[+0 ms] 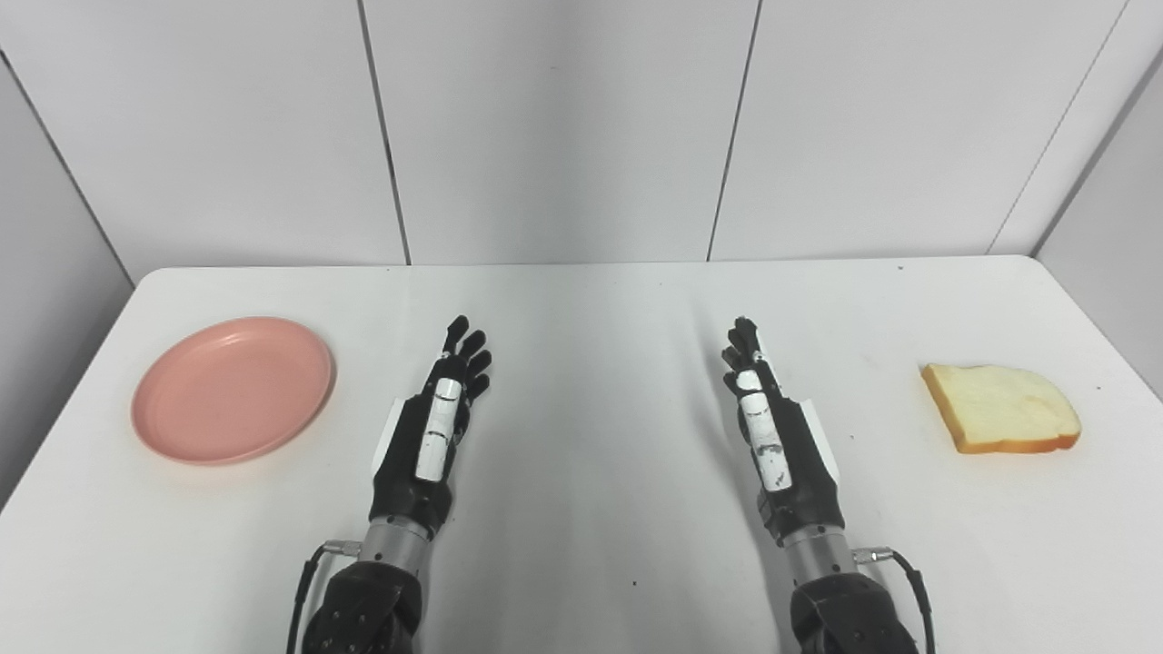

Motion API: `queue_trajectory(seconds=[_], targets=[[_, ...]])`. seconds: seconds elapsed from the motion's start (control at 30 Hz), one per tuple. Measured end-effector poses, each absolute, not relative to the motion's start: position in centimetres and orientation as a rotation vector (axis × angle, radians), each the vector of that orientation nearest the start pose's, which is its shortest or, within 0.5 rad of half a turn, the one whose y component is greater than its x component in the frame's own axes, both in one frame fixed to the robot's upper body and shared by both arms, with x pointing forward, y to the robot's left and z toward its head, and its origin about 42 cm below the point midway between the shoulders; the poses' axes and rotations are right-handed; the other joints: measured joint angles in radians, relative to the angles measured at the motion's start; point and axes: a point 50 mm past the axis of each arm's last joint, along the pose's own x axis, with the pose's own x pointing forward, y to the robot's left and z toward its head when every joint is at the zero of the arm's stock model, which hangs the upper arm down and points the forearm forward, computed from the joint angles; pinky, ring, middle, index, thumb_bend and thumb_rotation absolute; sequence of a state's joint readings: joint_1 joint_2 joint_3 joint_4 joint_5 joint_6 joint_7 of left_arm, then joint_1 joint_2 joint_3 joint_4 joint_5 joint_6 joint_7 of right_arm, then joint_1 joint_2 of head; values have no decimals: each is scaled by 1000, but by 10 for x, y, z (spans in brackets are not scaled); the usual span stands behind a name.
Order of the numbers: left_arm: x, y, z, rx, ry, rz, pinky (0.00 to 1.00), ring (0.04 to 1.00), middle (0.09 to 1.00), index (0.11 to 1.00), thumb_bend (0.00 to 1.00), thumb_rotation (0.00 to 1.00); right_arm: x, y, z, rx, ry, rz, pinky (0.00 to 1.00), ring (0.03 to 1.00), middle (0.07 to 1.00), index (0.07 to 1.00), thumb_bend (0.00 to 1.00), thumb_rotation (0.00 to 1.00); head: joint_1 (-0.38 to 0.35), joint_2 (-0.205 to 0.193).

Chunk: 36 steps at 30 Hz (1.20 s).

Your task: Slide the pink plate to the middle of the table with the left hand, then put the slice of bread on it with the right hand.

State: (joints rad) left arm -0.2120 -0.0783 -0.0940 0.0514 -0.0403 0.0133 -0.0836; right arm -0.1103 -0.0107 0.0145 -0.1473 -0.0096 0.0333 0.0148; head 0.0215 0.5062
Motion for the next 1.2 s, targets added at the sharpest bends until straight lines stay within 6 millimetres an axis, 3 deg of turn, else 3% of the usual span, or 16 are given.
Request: queue_trajectory(seconds=[0.8,0.93,1.0,1.2], targets=[[344,134,148,-100,-143,-249,980,964,976,972,666,983,314,-200,165,-32,-220,56,1000,1000,1000,1000,435,1000,21,-11],[344,132,147,-94,-141,-251,967,955,974,969,702,995,314,-203,165,-38,-220,54,1000,1000,1000,1000,429,1000,86,-23],[344,128,147,-76,-139,-252,949,948,964,963,716,990,314,-206,165,-43,-219,55,1000,1000,1000,1000,420,1000,158,-46],[343,109,134,-33,-105,-214,933,944,942,944,729,1000,314,-219,166,5,-219,53,1000,1000,1000,1000,395,1000,219,-63]])
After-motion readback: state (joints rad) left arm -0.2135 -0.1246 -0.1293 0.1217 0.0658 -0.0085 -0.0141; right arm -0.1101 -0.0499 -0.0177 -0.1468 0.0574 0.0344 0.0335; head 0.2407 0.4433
